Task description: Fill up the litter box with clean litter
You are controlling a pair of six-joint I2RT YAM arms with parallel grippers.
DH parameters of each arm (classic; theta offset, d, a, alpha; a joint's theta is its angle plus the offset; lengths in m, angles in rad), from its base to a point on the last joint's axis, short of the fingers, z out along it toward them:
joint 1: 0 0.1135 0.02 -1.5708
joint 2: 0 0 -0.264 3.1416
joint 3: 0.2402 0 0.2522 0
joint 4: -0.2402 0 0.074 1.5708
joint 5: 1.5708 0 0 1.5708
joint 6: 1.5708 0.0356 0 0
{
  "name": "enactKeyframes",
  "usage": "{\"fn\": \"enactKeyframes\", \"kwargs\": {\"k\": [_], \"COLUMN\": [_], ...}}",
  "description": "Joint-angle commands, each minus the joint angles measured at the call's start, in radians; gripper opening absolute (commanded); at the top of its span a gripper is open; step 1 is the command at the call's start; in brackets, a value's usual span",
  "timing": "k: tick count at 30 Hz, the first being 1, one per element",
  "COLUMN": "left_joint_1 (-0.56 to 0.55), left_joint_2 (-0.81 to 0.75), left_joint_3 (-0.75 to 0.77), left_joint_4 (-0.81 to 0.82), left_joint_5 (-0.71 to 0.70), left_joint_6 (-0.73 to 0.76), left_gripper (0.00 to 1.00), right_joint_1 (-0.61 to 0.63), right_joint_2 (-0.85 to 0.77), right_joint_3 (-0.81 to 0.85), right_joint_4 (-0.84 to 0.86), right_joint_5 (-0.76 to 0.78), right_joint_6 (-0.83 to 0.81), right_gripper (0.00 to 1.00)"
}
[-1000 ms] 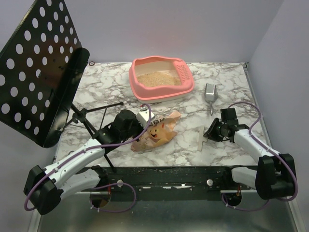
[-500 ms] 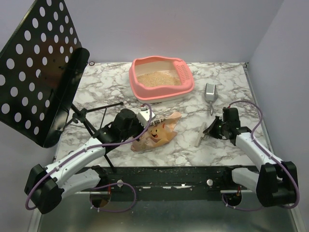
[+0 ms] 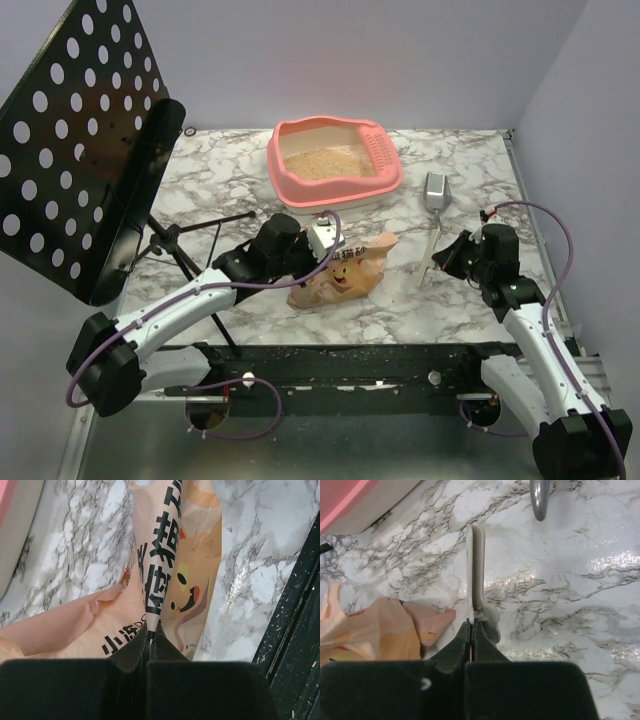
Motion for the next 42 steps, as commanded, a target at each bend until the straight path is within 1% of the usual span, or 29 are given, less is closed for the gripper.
{"fn": "enactKeyframes", "kwargs": {"k": [1, 4, 6, 7, 13, 16, 20, 22, 25, 28, 30, 33, 35, 38, 42], "left_joint_1": [-0.018, -0.021, -0.022, -0.023, -0.029, -0.038, -0.038, -0.038, -0.037, -0.037, -0.040, -0.040, -0.041, -0.041, -0.032], "left_joint_2": [0.053, 0.099, 0.126, 0.139, 0.191, 0.209, 0.209, 0.197, 0.173, 0.150, 0.143, 0.134, 0.131, 0.111, 0.073], "left_joint_3": [0.146, 0.128, 0.093, 0.093, 0.107, 0.137, 0.166, 0.177, 0.214, 0.275, 0.321, 0.373, 0.392, 0.374, 0.338], "left_joint_4": [0.168, 0.249, 0.338, 0.352, 0.394, 0.343, 0.248, 0.229, 0.156, 0.084, 0.030, -0.013, -0.030, -0.024, 0.013], "left_joint_5": [0.081, 0.128, 0.156, 0.165, 0.164, 0.142, 0.093, 0.079, 0.071, 0.027, -0.040, -0.138, -0.175, -0.144, -0.103], "left_joint_6": [0.110, 0.173, 0.186, 0.194, 0.203, 0.202, 0.199, 0.206, 0.213, 0.219, 0.220, 0.167, 0.087, -0.062, -0.232], "left_gripper": [0.00, 0.00, 0.00, 0.00, 0.00, 0.00, 0.26, 0.36, 0.43, 0.44, 0.45, 0.45, 0.45, 0.45, 0.43], "right_joint_1": [-0.006, -0.006, -0.006, -0.006, -0.006, -0.006, -0.005, -0.006, -0.006, -0.006, -0.006, -0.005, -0.003, 0.035, 0.121], "right_joint_2": [-0.040, -0.070, -0.089, -0.101, -0.129, -0.129, -0.135, -0.144, -0.153, -0.158, -0.158, -0.147, -0.133, -0.077, -0.061], "right_joint_3": [0.003, -0.003, -0.005, -0.003, 0.008, 0.011, 0.023, 0.031, 0.051, 0.092, 0.123, 0.176, 0.205, 0.270, 0.304], "right_joint_4": [-0.004, 0.003, -0.003, -0.005, -0.022, -0.016, -0.017, -0.025, -0.040, -0.056, -0.059, -0.051, -0.024, 0.000, 0.101], "right_joint_5": [-0.011, -0.031, -0.036, -0.036, -0.025, -0.028, -0.022, -0.006, 0.027, 0.052, 0.058, 0.032, -0.043, -0.196, -0.348], "right_joint_6": [-0.018, -0.021, -0.029, -0.036, -0.049, -0.049, -0.060, -0.061, -0.069, -0.072, -0.075, -0.090, -0.112, -0.141, -0.149], "right_gripper": [0.00, 0.01, 0.00, 0.00, 0.00, 0.00, 0.00, 0.00, 0.00, 0.00, 0.00, 0.00, 0.00, 0.00, 0.00]}}
